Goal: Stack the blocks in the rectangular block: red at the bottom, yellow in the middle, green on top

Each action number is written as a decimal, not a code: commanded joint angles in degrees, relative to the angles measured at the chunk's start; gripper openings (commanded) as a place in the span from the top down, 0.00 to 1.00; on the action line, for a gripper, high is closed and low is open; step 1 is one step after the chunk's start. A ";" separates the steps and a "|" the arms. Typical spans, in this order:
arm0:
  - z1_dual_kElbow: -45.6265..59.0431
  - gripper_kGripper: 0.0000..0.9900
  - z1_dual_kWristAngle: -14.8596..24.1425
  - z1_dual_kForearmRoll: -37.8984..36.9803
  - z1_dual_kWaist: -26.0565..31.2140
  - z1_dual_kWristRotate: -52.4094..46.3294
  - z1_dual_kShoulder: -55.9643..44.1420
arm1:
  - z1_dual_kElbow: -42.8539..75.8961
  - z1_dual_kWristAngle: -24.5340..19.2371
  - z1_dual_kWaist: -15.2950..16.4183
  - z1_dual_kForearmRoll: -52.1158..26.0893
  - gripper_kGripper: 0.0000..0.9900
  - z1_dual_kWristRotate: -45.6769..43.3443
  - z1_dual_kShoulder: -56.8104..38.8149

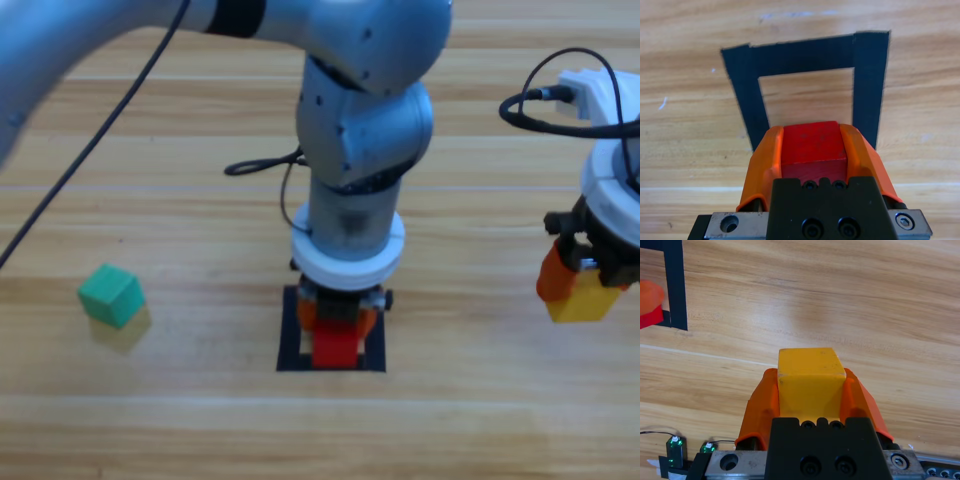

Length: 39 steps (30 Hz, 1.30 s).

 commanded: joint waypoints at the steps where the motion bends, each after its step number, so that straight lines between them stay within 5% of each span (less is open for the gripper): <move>1: 4.82 1.00 -0.97 -2.67 1.06 0.46 -3.25 | 1.53 0.47 1.73 -0.42 1.00 -0.30 -2.70; 39: 4.56 1.00 -0.97 -5.39 2.81 2.13 -3.51 | 1.53 0.74 1.73 -0.51 1.00 -0.48 -2.35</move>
